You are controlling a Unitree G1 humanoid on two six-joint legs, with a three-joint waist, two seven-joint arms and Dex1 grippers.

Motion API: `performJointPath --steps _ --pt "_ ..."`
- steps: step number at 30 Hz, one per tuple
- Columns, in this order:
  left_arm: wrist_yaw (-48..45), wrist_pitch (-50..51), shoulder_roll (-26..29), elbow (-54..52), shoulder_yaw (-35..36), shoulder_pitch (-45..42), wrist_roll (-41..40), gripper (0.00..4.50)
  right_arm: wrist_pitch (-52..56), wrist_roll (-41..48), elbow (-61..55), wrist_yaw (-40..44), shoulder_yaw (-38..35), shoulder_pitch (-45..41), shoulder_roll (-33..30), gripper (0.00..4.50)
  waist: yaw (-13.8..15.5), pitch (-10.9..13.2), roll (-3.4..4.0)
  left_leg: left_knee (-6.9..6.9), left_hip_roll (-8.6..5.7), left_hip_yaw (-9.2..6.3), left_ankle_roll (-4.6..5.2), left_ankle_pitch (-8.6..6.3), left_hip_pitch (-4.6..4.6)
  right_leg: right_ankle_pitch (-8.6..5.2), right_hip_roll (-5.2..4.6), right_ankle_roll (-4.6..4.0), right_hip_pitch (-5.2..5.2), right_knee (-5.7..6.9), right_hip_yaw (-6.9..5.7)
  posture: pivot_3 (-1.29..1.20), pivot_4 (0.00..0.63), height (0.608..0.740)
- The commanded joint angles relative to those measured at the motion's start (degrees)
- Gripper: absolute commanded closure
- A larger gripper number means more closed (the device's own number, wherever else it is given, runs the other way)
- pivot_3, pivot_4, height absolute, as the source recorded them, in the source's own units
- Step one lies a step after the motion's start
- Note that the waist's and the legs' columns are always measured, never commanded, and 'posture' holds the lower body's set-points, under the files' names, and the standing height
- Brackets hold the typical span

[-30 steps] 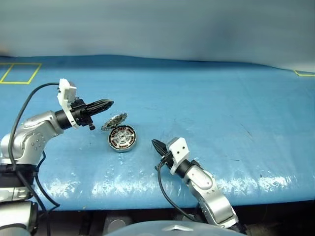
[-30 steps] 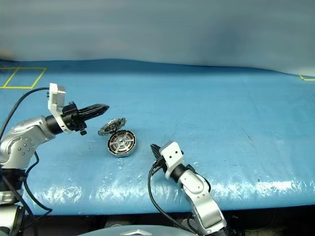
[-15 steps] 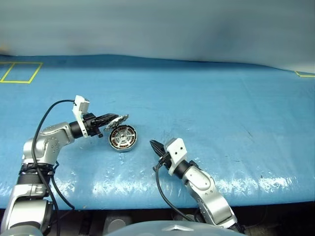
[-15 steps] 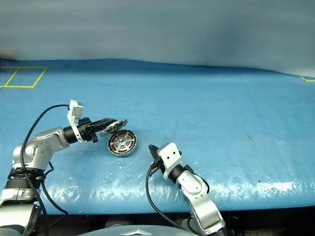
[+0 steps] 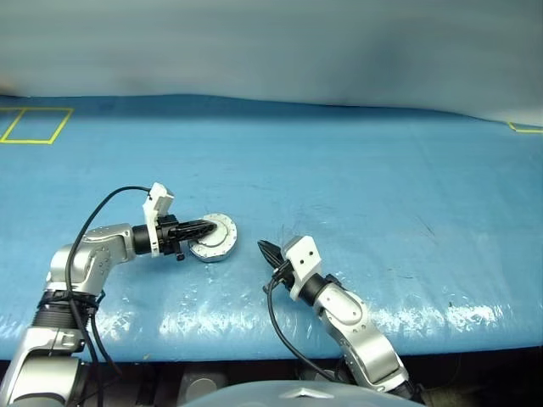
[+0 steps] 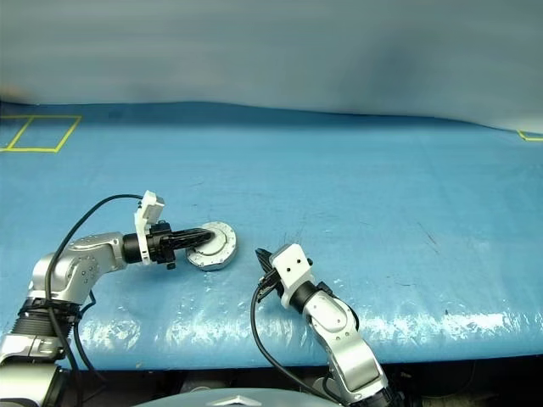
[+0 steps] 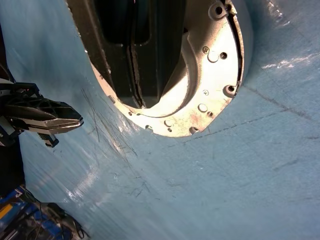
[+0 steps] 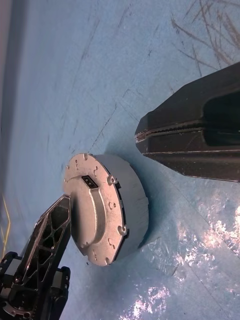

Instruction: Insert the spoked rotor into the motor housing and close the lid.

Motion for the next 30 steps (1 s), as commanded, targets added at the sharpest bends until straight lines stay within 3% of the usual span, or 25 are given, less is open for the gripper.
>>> performJointPath --steps 1,5,9,11,15,23,30 --pt "0.27 -0.07 0.35 -2.59 -0.23 -0.03 1.31 4.48 0.49 0.05 -2.01 -0.65 -0.52 -0.4 0.54 4.5 0.01 0.0 0.0 0.01 0.0 0.0 0.0 0.0 0.0 -0.01 0.0 -0.03 0.0 0.0 0.0 0.0 0.15 0.74" --pt "0.22 -0.83 0.71 -6.9 2.06 0.31 0.28 4.48 1.91 -0.49 -5.05 -0.97 -1.22 -1.07 -0.32 4.5 0.02 0.0 0.0 0.04 0.0 0.0 0.0 0.0 0.0 -0.01 0.0 -0.02 0.01 0.0 0.01 0.0 0.15 0.74" --pt "7.97 -1.98 -3.67 -17.1 9.45 2.26 -3.77 4.48 12.4 -0.14 -11.42 0.58 -2.23 -4.97 -3.04 4.5 0.03 0.05 -0.01 0.05 0.01 0.0 -0.01 0.01 -0.08 0.04 0.0 0.06 -0.05 0.01 0.01 0.0 0.15 0.74" --pt "12.14 -5.99 -6.68 -22.07 10.39 5.73 -1.6 4.48 16.4 0.33 -12.24 1.98 -2.45 -8.0 -4.38 4.5 0.01 0.04 0.0 0.05 0.01 -0.02 -0.01 0.01 -0.05 0.09 0.0 0.14 0.0 0.0 0.0 0.0 0.15 0.74" --pt "20.78 -15.85 -12.76 -29.36 10.0 13.64 6.2 4.48 20.26 1.46 -11.2 4.49 -2.35 -13.89 -5.47 4.5 0.02 0.04 -0.01 0.0 0.0 -0.01 -0.01 0.01 0.04 0.15 -0.01 0.18 0.06 -0.01 0.02 0.0 0.15 0.74" --pt "30.92 -27.67 -23.37 -41.08 8.07 33.76 12.82 4.48 18.25 2.79 -8.34 8.55 -1.24 -18.39 -5.75 4.5 0.04 0.05 -0.08 0.06 -0.04 -0.01 -0.01 0.01 0.02 0.08 -0.04 0.08 0.13 -0.12 0.04 0.0 0.15 0.74" --pt "33.16 -41.42 -31.01 -38.72 2.66 48.06 16.95 4.48 17.62 3.61 -5.85 11.07 -1.0 -18.4 -6.24 4.5 0.19 0.13 -0.19 0.19 -0.04 0.08 0.0 0.0 -0.01 0.04 -0.09 0.01 0.12 -0.21 0.08 0.0 0.15 0.74"
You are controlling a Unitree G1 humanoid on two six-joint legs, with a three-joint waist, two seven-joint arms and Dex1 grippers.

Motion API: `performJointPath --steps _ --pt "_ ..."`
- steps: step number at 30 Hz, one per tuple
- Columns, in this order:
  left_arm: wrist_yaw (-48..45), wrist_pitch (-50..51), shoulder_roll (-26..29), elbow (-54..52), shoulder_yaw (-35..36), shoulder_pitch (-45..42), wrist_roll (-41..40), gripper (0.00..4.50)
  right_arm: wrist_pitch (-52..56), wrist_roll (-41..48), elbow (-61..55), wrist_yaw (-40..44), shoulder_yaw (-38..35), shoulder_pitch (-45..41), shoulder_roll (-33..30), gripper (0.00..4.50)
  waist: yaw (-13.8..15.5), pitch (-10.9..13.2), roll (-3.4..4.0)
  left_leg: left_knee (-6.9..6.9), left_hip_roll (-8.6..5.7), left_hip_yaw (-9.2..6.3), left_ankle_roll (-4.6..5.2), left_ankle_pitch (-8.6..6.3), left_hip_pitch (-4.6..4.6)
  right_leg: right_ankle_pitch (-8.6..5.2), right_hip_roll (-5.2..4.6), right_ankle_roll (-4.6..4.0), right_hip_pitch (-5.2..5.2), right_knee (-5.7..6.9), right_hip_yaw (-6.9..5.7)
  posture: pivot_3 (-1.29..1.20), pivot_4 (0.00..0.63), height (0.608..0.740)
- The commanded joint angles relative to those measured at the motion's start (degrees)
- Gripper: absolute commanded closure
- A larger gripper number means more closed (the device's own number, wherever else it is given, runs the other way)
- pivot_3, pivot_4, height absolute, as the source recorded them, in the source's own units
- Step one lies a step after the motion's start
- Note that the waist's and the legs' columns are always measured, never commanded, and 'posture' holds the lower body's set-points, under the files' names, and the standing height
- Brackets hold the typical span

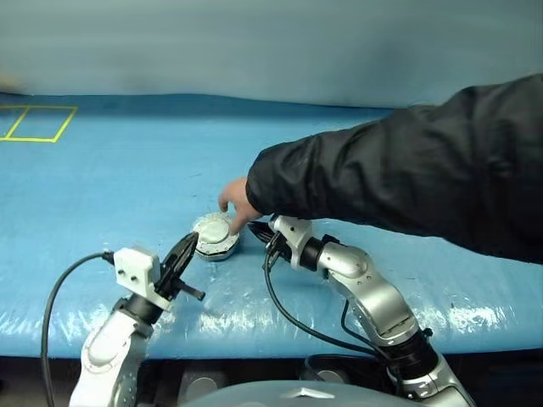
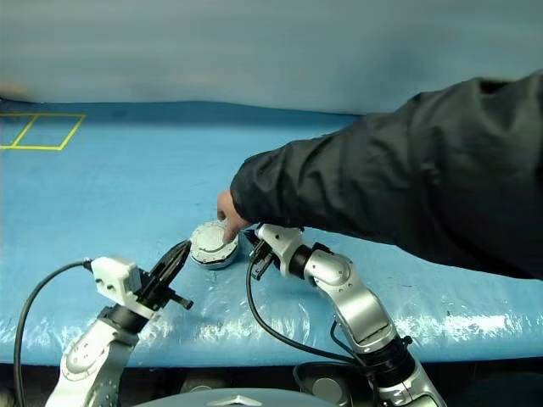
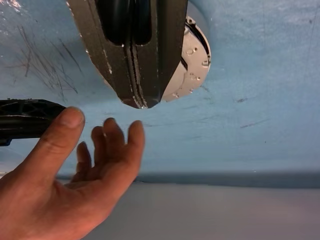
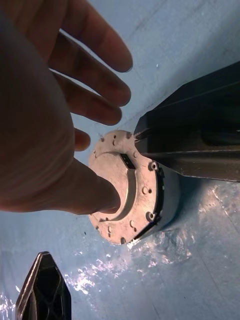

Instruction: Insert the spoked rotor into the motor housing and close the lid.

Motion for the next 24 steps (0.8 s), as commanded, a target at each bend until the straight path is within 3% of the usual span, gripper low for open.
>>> performJointPath --steps 1,12,24 --pt "1.33 -6.23 -2.37 0.76 -2.33 3.39 1.75 4.48 -2.01 0.93 -0.61 0.77 -0.75 -0.68 0.06 4.5 0.01 0.03 -0.05 0.04 -0.01 0.01 0.0 0.0 -0.02 0.0 -0.01 0.01 -0.03 0.0 0.01 0.0 0.15 0.74" --pt "3.94 -14.21 -2.71 9.53 -4.16 0.8 6.45 4.48 -2.3 1.12 0.65 1.54 -0.8 -0.8 0.51 4.5 -0.17 0.04 -0.05 -0.03 -0.01 0.01 0.0 0.0 -0.19 0.02 0.01 0.02 -0.23 0.01 0.0 0.0 0.15 0.74" --pt "-1.17 -21.37 0.47 29.28 0.57 -10.48 2.34 4.48 -2.7 0.99 0.52 0.69 -1.18 0.04 1.07 4.5 -0.15 0.03 -0.02 -0.06 0.0 -0.01 0.01 0.0 -0.12 0.03 0.04 0.04 -0.15 0.04 -0.03 0.0 0.15 0.74"
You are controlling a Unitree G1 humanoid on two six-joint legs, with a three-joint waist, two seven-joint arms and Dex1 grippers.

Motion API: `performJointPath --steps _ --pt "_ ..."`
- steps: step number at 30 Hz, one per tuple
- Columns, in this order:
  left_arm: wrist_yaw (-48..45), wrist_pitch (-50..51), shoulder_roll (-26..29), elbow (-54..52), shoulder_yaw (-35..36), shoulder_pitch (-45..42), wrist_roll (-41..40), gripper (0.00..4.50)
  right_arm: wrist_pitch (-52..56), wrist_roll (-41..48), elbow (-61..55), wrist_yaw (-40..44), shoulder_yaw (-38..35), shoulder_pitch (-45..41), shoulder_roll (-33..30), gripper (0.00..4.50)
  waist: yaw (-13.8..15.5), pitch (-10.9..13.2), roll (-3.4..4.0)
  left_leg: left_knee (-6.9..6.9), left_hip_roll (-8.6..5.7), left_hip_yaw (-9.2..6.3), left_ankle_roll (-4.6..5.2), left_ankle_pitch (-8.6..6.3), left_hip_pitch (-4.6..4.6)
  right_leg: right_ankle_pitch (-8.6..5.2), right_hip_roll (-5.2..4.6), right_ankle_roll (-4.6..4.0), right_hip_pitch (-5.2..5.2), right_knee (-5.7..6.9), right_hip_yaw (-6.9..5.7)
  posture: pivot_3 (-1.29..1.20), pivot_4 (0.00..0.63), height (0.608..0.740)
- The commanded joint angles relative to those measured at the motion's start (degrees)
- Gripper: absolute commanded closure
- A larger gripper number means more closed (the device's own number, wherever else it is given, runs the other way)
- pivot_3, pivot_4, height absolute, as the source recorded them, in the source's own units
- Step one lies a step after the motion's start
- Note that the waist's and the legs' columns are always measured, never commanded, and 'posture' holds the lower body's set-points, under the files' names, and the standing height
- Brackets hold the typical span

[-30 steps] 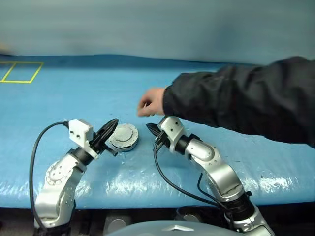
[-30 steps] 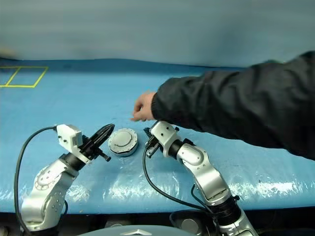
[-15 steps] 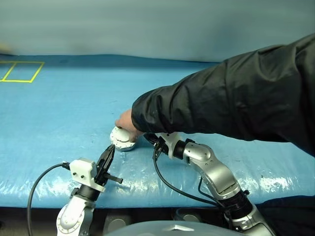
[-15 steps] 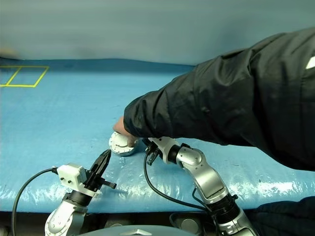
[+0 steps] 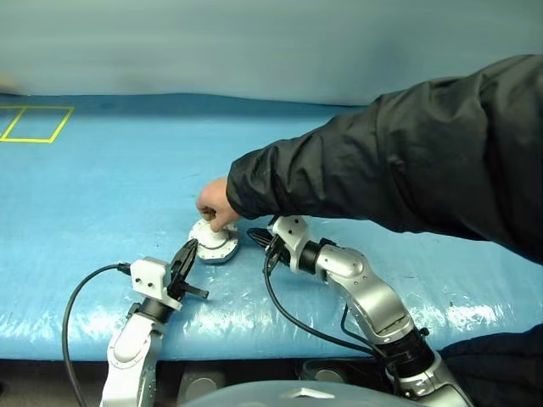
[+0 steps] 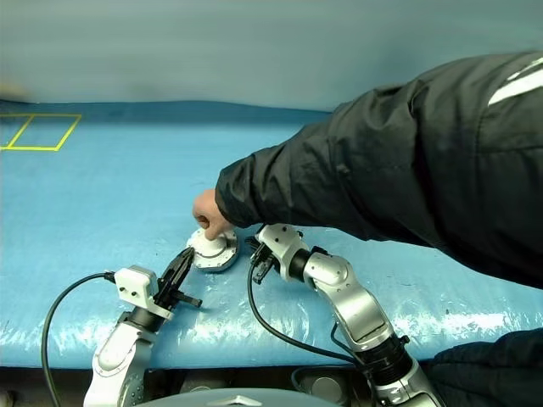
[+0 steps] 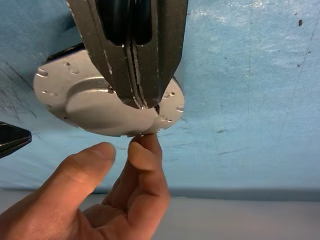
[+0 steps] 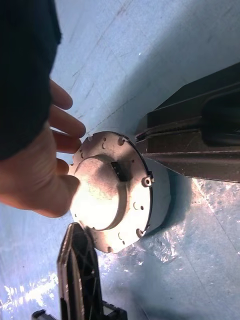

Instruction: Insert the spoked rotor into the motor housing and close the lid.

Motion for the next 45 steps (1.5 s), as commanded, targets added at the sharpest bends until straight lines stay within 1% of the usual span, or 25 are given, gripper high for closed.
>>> performJointPath --steps 1,7,10,12,16,22,38,45 --pt "-2.68 -4.32 0.84 4.64 1.79 -1.39 -2.06 4.48 -1.59 0.86 -2.16 -0.4 -0.83 0.09 0.56 4.5 0.0 -0.01 0.01 0.0 0.0 0.0 0.0 0.0 0.02 0.0 0.0 0.0 0.02 0.0 0.0 0.0 0.15 0.74" --pt "-7.03 -10.5 2.1 10.71 4.67 -1.07 -4.9 4.48 -2.42 0.58 -2.17 -1.16 -1.12 1.25 0.95 4.5 -0.25 -0.01 0.01 0.02 0.0 0.01 0.0 0.0 0.08 0.0 0.0 0.0 0.08 0.02 0.02 0.0 0.15 0.74" --pt "-7.82 -12.57 2.39 10.59 6.27 -0.17 -6.29 4.48 -2.56 0.69 -2.19 -1.32 -1.23 1.58 1.06 4.5 -0.25 -0.01 0.01 0.01 0.01 0.01 0.0 0.0 0.07 0.0 0.0 0.0 0.07 0.02 0.02 0.0 0.15 0.74" --pt "-6.66 -13.25 2.15 9.13 7.59 0.65 -6.58 4.48 -2.64 0.77 -2.21 -1.41 -1.21 1.69 1.09 4.5 -0.24 -0.01 0.01 0.0 0.01 0.01 0.0 0.0 0.07 0.0 0.0 0.0 0.06 0.02 0.02 0.0 0.15 0.74" --pt "-4.06 -13.14 0.89 0.97 8.53 6.1 -6.82 4.48 -2.88 0.92 -2.13 -1.43 -1.1 1.83 1.28 4.5 -0.25 -0.02 -0.04 0.0 0.02 0.01 0.0 0.0 0.04 0.0 -0.02 -0.01 0.06 -0.02 0.03 0.0 0.15 0.74" --pt "-2.65 -11.35 1.17 -4.21 7.57 9.27 -6.03 4.48 -3.19 0.93 -1.96 -1.42 -0.96 1.8 1.48 4.5 -0.15 -0.02 -0.05 -0.01 0.02 0.01 -0.01 0.0 0.06 -0.02 -0.01 -0.04 0.05 -0.03 0.02 0.0 0.15 0.74" --pt "0.73 -7.57 1.12 -6.31 5.23 6.52 -3.96 4.48 -3.89 0.45 -2.07 -1.78 -0.69 2.69 1.88 4.5 -0.27 -0.02 -0.04 -0.06 0.02 0.02 -0.01 0.0 0.05 -0.03 -0.01 -0.05 0.02 -0.05 0.02 0.0 0.15 0.74" --pt "4.24 -4.97 0.83 -8.83 6.37 6.43 -4.28 4.48 -5.24 0.8 -2.18 -1.6 -0.76 3.37 2.13 4.5 -0.21 -0.02 -0.05 -0.07 0.02 0.02 -0.01 0.0 0.05 -0.03 -0.01 -0.05 0.02 -0.05 0.02 0.0 0.15 0.74"
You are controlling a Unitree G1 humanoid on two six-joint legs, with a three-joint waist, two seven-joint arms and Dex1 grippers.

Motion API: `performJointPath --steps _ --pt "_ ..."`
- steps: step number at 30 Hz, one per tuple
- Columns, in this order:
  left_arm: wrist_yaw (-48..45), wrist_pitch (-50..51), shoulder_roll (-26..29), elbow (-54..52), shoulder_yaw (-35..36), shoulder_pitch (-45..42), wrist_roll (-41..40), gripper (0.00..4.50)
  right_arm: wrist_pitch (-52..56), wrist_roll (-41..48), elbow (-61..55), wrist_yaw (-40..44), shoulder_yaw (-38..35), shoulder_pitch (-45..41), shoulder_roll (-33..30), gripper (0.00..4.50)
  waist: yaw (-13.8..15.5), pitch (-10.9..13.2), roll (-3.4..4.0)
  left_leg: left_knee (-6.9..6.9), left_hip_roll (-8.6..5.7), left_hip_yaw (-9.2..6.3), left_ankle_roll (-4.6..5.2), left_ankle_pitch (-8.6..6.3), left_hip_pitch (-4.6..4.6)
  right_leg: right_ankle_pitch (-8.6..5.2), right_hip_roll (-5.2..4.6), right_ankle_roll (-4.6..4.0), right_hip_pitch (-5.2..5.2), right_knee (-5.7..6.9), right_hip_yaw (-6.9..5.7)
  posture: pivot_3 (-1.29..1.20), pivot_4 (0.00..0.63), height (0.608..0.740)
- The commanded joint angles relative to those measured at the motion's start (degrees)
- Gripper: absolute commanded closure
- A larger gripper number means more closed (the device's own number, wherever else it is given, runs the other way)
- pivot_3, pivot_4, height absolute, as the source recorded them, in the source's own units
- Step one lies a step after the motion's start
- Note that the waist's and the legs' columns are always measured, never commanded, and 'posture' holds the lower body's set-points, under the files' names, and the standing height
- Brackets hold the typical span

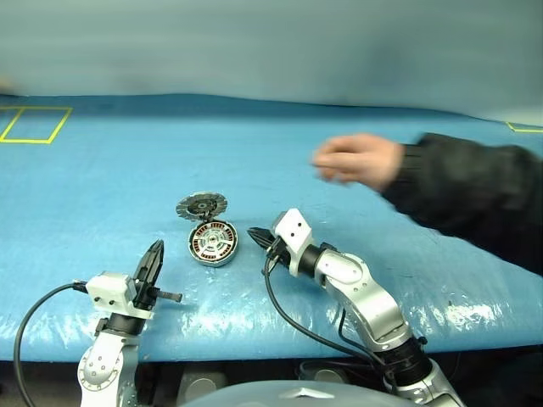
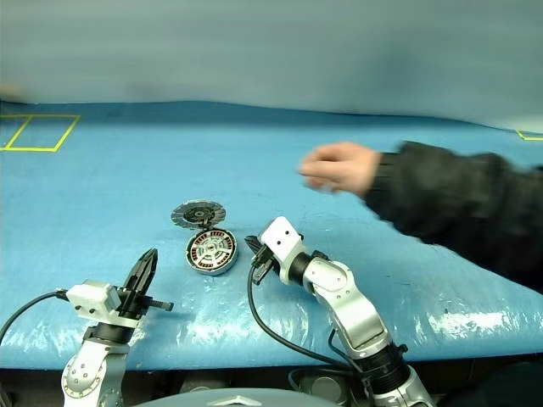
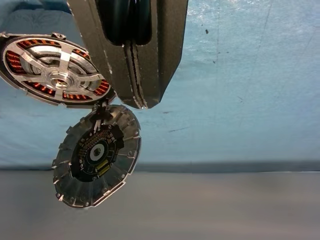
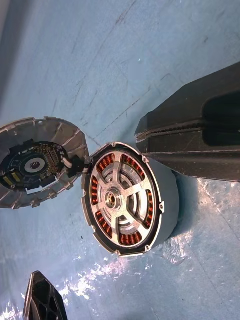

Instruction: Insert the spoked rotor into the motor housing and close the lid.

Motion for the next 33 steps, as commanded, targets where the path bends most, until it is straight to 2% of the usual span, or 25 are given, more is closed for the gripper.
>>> performJointPath --steps 1,6,12,15,24,30,33 --pt "1.9 2.41 0.74 -3.82 1.54 -0.43 -0.45 4.48 -3.16 0.91 -2.16 -0.15 -0.43 0.8 0.6 4.5 -0.01 0.0 0.0 0.0 0.0 0.0 0.0 0.0 0.0 0.0 0.0 0.0 0.0 0.0 0.0 0.0 0.15 0.74" --pt "2.53 10.87 5.25 -6.49 4.48 -6.61 -4.89 4.48 -10.73 -0.81 -0.57 -1.21 0.25 4.61 0.73 4.5 0.29 0.0 -0.01 0.01 0.0 -0.02 0.0 0.0 0.01 0.0 0.0 0.0 -0.01 0.02 -0.02 0.0 0.15 0.74" --pt "-0.36 22.14 12.84 -8.22 7.14 -17.04 -14.15 4.48 -14.39 -2.1 1.04 -3.71 0.39 8.71 1.42 4.5 0.18 0.0 0.0 0.04 0.0 -0.01 0.0 0.01 0.03 0.02 0.0 0.03 0.06 0.03 -0.02 0.0 0.15 0.74" --pt "-4.85 27.93 17.35 -6.43 7.41 -22.35 -18.61 4.48 -15.92 -1.91 1.67 -4.4 0.21 10.01 1.99 4.5 0.09 0.0 0.0 -0.01 0.01 -0.03 0.0 0.01 0.04 0.03 0.03 0.04 0.04 0.05 -0.03 0.0 0.15 0.74" --pt "-23.66 45.78 29.11 10.97 4.08 -42.34 -25.18 4.48 -22.87 -1.96 5.8 -4.63 0.66 14.02 3.05 4.5 0.14 0.02 -0.01 -0.01 0.01 -0.07 -0.01 0.01 0.06 0.01 0.05 0.03 0.06 0.08 -0.08 0.0 0.15 0.74" --pt "-39.08 58.17 33.65 24.08 -3.53 -55.66 -23.59 4.48 -23.3 -2.52 6.16 -5.72 1.1 15.17 4.17 4.5 -0.07 0.03 0.0 -0.09 0.01 -0.12 -0.01 0.01 0.05 0.04 0.08 0.1 0.02 0.13 -0.1 0.0 0.15 0.74" --pt "-43.29 58.94 34.1 30.1 -7.49 -59.97 -19.33 4.48 -23.32 -2.87 5.72 -6.93 0.76 15.8 4.52 4.5 -0.16 0.04 0.01 -0.13 0.01 -0.17 -0.01 0.01 0.03 0.06 0.11 0.13 -0.01 0.17 -0.12 0.0 0.15 0.74"
